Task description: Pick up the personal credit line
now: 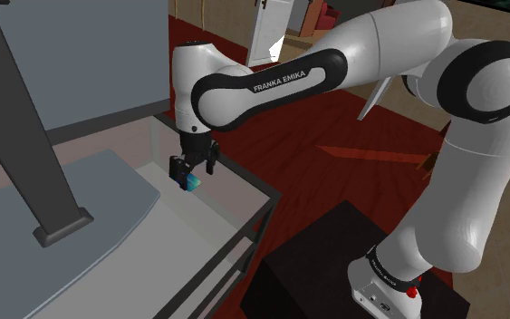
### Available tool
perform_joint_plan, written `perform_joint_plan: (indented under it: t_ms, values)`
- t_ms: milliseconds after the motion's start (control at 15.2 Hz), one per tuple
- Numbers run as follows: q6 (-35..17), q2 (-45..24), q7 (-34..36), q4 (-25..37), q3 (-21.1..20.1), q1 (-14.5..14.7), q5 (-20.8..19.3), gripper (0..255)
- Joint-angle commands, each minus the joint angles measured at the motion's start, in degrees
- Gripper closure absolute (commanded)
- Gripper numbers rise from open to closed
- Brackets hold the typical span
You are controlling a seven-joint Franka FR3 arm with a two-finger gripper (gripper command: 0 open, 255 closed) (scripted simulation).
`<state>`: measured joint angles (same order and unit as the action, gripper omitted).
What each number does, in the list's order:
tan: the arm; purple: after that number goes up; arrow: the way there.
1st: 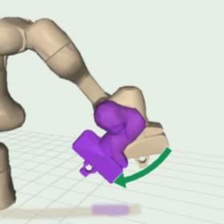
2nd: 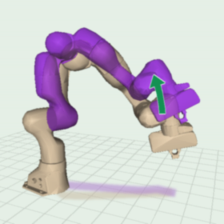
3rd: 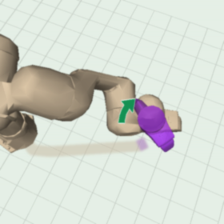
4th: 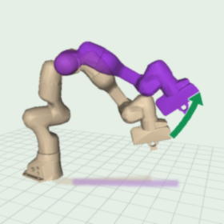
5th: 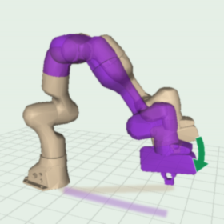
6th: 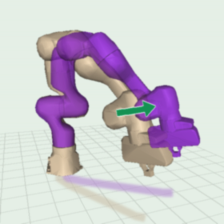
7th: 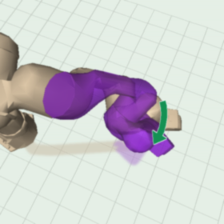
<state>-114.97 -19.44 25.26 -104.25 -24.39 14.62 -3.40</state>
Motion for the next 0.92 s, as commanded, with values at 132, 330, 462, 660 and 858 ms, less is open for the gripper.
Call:
perform_joint_plan:
  t_ms: [132, 330, 462, 660, 858]
  values:
    - [-2.22, -1.54, 0.35, -0.76, 0.25, 0.31, -0.67, 0]
    - [-2.25, -1.53, 0.37, -0.81, 0.24, 0.32, -0.67, 255]
    - [-2.16, -1.58, 0.36, -0.68, 0.25, 0.33, -0.68, 255]
    - [-2.18, -1.54, 0.32, -0.73, 0.26, 0.3, -0.67, 255]
    - [-2.22, -1.55, 0.35, -0.75, 0.25, 0.31, -0.68, 255]
